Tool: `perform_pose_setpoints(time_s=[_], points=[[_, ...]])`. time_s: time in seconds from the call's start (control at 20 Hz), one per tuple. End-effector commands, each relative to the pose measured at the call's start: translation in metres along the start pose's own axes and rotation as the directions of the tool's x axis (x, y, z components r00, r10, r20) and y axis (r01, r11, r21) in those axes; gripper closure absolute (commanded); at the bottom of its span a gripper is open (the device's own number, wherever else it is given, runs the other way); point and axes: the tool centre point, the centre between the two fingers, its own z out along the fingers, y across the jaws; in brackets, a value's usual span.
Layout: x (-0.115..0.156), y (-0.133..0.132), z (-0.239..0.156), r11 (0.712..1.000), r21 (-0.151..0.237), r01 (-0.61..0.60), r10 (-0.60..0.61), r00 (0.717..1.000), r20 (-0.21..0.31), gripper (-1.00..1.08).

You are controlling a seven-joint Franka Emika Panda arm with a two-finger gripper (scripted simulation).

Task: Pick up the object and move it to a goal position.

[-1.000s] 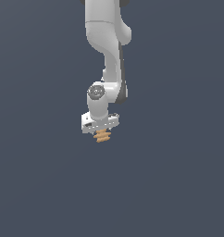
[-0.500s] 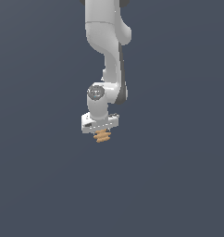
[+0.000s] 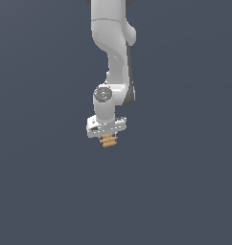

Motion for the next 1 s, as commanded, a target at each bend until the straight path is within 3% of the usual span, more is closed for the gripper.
perform_pose_setpoints(time_s=[0.0, 0.95], points=[[0.007, -0.012, -0.008, 1.000, 0.000, 0.001, -0.001, 1.000, -0.001, 1.08], [0.110, -0.176, -0.118, 1.000, -0.001, 0.002, -0.002, 1.000, -0.001, 1.08]])
